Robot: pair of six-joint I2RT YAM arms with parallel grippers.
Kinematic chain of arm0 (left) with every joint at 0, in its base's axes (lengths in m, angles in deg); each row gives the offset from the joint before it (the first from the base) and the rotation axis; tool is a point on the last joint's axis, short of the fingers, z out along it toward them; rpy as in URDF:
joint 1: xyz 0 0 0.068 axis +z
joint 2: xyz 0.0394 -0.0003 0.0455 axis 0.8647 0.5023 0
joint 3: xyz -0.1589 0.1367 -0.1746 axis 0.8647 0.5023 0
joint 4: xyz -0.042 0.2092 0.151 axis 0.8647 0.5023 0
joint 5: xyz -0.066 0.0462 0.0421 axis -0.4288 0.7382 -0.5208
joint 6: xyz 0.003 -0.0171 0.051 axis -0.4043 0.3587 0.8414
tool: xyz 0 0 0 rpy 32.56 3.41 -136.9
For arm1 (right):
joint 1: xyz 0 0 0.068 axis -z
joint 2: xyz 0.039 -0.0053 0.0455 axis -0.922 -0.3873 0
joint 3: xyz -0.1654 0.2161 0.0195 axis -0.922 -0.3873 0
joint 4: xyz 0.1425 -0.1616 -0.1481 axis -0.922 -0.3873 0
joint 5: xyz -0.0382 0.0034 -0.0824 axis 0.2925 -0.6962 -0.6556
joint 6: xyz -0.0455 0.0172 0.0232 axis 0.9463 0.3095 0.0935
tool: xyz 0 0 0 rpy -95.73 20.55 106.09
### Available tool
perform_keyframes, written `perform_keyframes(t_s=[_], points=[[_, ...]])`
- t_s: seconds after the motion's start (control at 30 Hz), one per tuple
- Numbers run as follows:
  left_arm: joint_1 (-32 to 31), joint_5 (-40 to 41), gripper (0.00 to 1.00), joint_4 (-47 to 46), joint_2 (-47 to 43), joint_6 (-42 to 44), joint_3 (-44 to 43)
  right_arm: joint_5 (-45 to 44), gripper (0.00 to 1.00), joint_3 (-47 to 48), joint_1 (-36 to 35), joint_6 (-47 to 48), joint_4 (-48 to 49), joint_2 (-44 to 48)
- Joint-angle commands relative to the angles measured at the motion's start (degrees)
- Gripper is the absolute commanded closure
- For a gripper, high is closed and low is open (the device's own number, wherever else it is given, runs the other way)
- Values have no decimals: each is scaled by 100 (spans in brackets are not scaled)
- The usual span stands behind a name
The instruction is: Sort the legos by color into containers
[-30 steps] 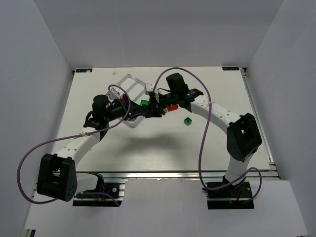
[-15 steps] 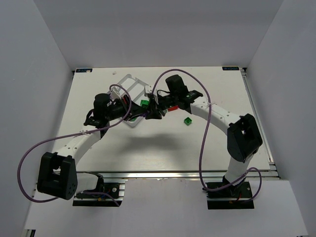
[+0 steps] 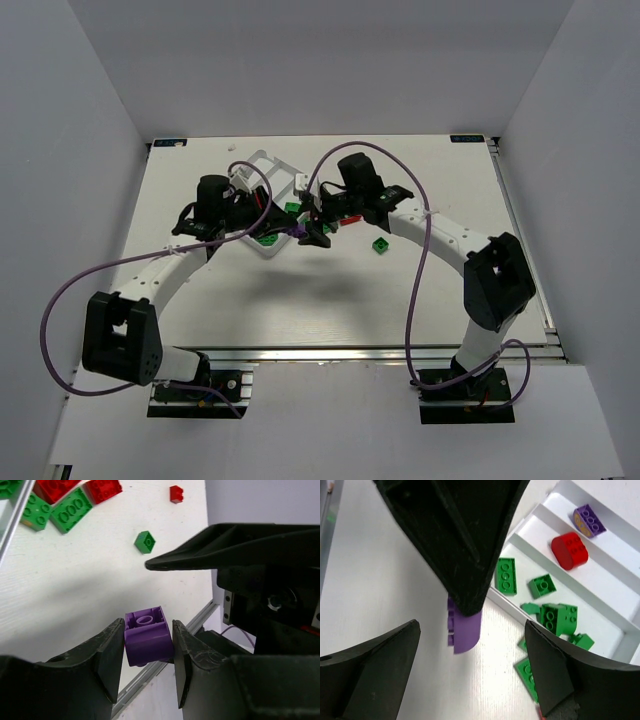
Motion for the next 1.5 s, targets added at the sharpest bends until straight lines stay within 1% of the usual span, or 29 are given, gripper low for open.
perform_keyframes(t_s=[0.0,0.1,0.27,0.37,0.5,0.63,0.7,0.8,0.83,0.9,0.93,0.97,1.03,1.07,1.13,1.23,1.27,1.3,1.33,1.4,1.43,1.47], points=[[15,192,100,393,68,334,-312,-343,11,-242,4,75,310,380],[147,367,100,778,262,650,-505,-624,11,-603,57,-101,644,573],[604,657,100,1219,543,1168,-926,-1327,11,-1060,232,-461,1031,881],[841,894,100,1535,771,1424,-1304,-1530,11,-1315,399,-514,1128,1048],[1096,1228,100,1651,1105,1609,-1831,-1618,11,-1666,601,-540,1128,1346],[1306,1817,100,1589,1509,1504,-2359,-1811,11,-1912,663,-655,1128,1680],[1377,1897,100,1431,1703,1416,-2553,-1812,11,-1992,690,-690,1129,1856],[1465,2055,100,1431,2159,1328,-3053,-1812,11,-2089,707,-690,1111,1997],[1465,2168,100,1492,2422,1327,-3385,-1820,11,-2098,725,-725,1111,2015],[1465,2520,100,1694,2713,1415,-3747,-1821,11,-2142,751,-752,1102,2059],[1465,2652,100,1773,2888,1433,-4149,-1803,11,-2150,760,-778,1102,2076],[1465,2792,100,1878,3238,1442,-4345,-1812,11,-2177,777,-787,1102,2085],[1465,2855,100,1827,3548,1232,-4609,-1803,11,-2194,786,-813,1085,2120],[1465,2855,100,1618,3793,1126,-4767,-1812,11,-2221,804,-822,1085,2138],[1465,2881,100,1502,4032,819,-4926,-1856,11,-2256,822,-831,1093,2182],[1465,3092,100,1685,4480,660,-5347,-1961,11,-2300,865,-839,1085,2226],[1465,3145,95,1747,4681,616,-5549,-1996,11,-2309,892,-857,1093,2226],[1465,3110,85,1773,4761,581,-5612,-2075,11,-2326,901,-883,1102,2235],[1465,3084,80,1774,4832,554,-5673,-2136,10,-2335,936,-892,1120,2235],[1465,3014,63,1800,4972,484,-5823,-2416,11,-2370,953,-997,1129,2226],[1465,2987,36,1765,4990,449,-5841,-2584,11,-2388,962,-1076,1407,2217],[1465,2935,17,1713,4991,431,-5832,-2698,11,-2405,980,-1129,1462,2174]])
